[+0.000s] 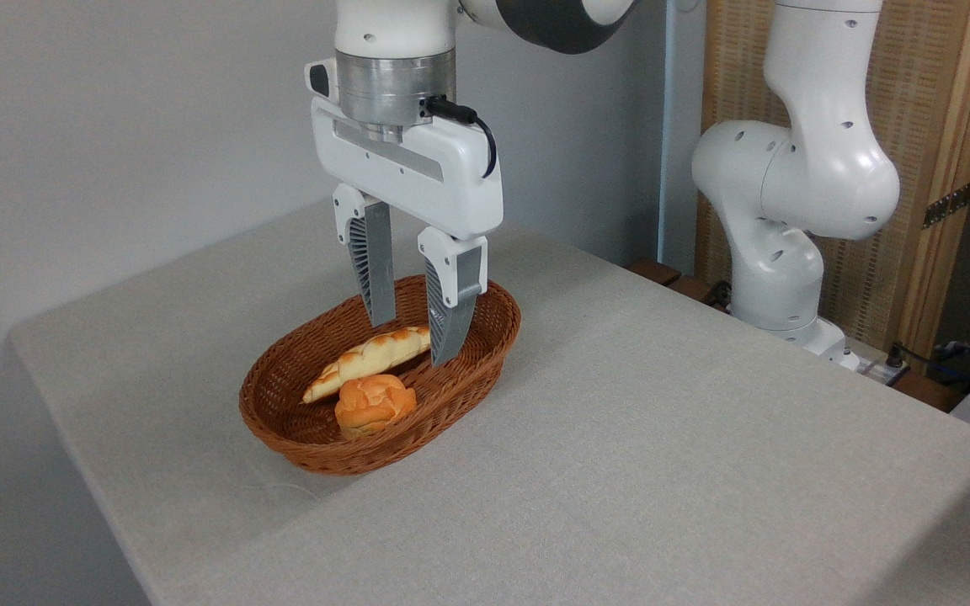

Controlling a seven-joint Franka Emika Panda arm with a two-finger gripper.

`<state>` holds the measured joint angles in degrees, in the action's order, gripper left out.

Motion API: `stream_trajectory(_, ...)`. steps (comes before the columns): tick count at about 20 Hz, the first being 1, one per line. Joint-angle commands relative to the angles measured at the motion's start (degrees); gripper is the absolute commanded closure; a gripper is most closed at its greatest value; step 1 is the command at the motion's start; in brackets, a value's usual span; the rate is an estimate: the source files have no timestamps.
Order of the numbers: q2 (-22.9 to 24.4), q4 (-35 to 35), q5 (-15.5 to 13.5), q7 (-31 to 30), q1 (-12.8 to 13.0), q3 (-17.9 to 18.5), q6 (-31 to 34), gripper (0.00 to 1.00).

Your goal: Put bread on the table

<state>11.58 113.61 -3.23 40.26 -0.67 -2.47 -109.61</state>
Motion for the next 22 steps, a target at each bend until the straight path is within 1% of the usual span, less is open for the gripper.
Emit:
stream_trajectory(1,0.4,-0.6,-0.7,0.3,0.3,0.3,2.4,0.00)
stream_trajectory(2,0.4,-0.6,-0.7,0.5,0.3,0.4,3.1,0.00)
stream_trajectory(22,0.4,-0.6,-0.8,0.7,0.4,0.3,3.3,0.00)
